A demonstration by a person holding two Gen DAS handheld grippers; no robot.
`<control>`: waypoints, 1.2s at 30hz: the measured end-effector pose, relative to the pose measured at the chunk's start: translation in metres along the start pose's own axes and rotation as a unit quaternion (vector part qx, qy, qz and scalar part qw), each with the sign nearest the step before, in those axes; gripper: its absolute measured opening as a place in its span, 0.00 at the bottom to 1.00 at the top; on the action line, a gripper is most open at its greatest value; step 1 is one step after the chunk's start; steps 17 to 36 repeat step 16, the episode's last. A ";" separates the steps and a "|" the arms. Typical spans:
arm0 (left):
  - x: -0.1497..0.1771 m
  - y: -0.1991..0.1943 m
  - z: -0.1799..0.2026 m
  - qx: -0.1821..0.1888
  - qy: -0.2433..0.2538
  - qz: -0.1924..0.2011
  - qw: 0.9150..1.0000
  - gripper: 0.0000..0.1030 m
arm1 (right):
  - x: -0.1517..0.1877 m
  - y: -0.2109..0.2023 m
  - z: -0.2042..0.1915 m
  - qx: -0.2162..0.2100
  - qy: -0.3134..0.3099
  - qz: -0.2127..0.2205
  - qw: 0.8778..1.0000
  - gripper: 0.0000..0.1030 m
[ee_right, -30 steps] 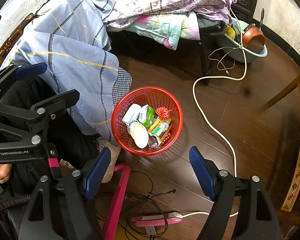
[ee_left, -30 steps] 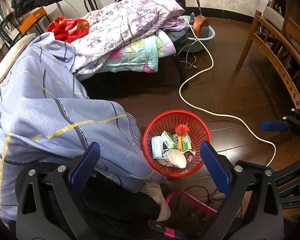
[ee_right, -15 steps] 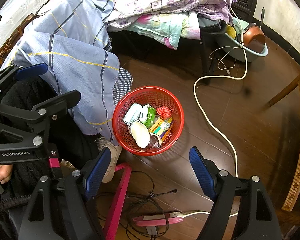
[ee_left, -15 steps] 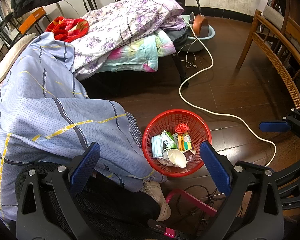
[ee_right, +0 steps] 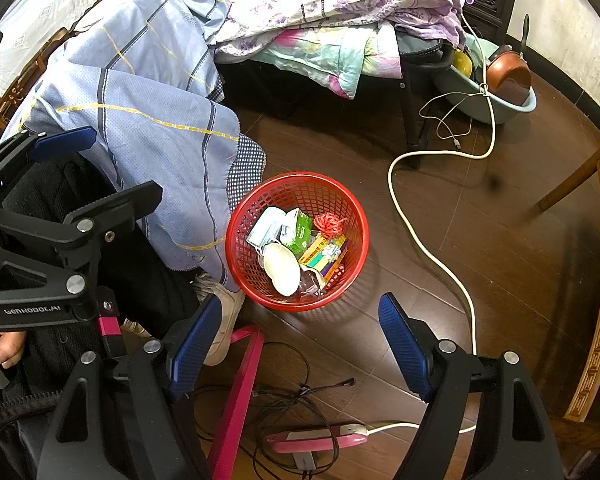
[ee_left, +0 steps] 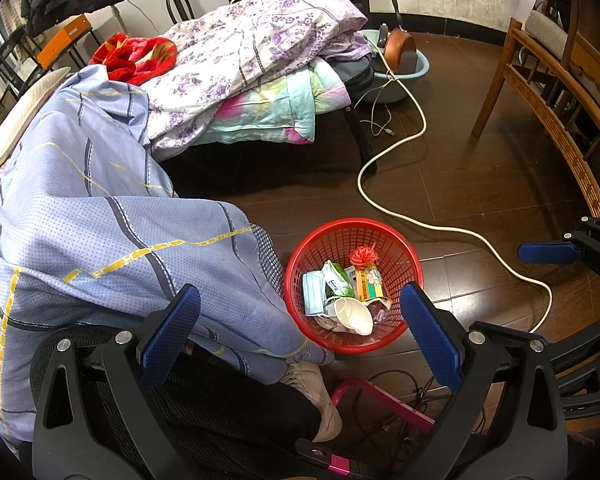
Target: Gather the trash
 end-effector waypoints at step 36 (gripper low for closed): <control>0.003 0.001 0.001 0.000 0.000 0.000 1.000 0.93 | 0.000 0.000 0.001 0.000 0.000 0.001 1.000 0.77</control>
Point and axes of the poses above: each gripper's, at about its wrist camera, not at the fingertips, and y roughly the way its jaws point, z to its right, x to its underside, the point moved 3 cm from there along y, roughly the way its jaws point, and after that the axes turned 1 degree about x, right-handed, at the moved point
